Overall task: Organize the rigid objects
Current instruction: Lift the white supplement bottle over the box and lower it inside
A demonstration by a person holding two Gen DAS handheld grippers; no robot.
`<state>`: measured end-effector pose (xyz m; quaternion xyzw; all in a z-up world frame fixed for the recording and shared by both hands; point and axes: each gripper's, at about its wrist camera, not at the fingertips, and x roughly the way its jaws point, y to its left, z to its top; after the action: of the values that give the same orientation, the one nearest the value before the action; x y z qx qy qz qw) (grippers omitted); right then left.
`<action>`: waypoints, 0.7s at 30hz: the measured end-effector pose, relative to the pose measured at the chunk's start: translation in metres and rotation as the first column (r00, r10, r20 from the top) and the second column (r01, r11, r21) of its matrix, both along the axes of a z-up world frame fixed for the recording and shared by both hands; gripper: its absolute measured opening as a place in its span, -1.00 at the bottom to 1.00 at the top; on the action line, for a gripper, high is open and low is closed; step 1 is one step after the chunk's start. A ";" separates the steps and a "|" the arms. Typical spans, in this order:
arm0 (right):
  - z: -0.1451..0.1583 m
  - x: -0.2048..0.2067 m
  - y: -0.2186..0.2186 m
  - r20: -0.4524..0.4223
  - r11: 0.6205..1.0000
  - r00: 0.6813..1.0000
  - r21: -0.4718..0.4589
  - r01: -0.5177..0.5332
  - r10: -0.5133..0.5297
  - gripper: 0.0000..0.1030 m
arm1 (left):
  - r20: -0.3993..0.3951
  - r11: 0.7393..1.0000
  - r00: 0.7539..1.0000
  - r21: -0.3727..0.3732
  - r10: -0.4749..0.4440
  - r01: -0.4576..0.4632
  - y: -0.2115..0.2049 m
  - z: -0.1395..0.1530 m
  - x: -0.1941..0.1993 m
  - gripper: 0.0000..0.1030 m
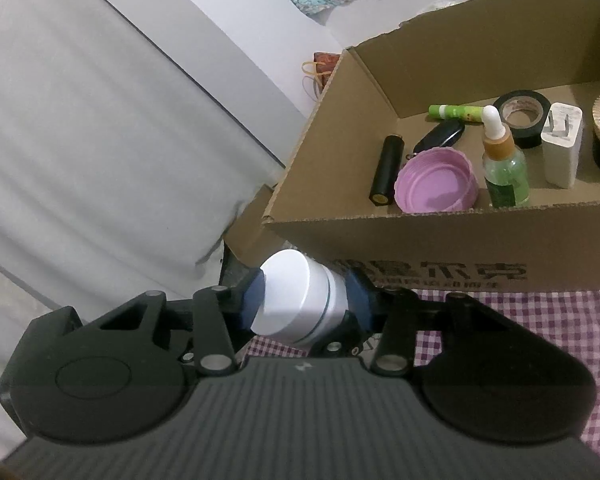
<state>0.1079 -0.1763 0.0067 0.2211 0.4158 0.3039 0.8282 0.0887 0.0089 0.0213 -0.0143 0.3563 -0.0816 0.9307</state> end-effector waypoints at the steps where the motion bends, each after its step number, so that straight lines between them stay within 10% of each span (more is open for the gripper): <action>1: 0.000 -0.001 -0.001 -0.001 1.000 1.000 0.000 0.001 -0.001 -0.13 | 0.000 1.000 1.000 0.000 0.000 0.000 -0.001 0.000 -0.001 0.05; 21: 0.006 -0.031 -0.033 0.021 0.997 0.997 0.000 0.078 -0.078 -0.09 | 0.014 0.995 0.996 -0.020 -0.093 0.093 -0.025 0.005 -0.012 0.05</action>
<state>0.0770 -0.2096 0.0129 0.2336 0.3983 0.2736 0.8438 0.0766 -0.0157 0.0264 -0.0069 0.3496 -0.1287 0.9280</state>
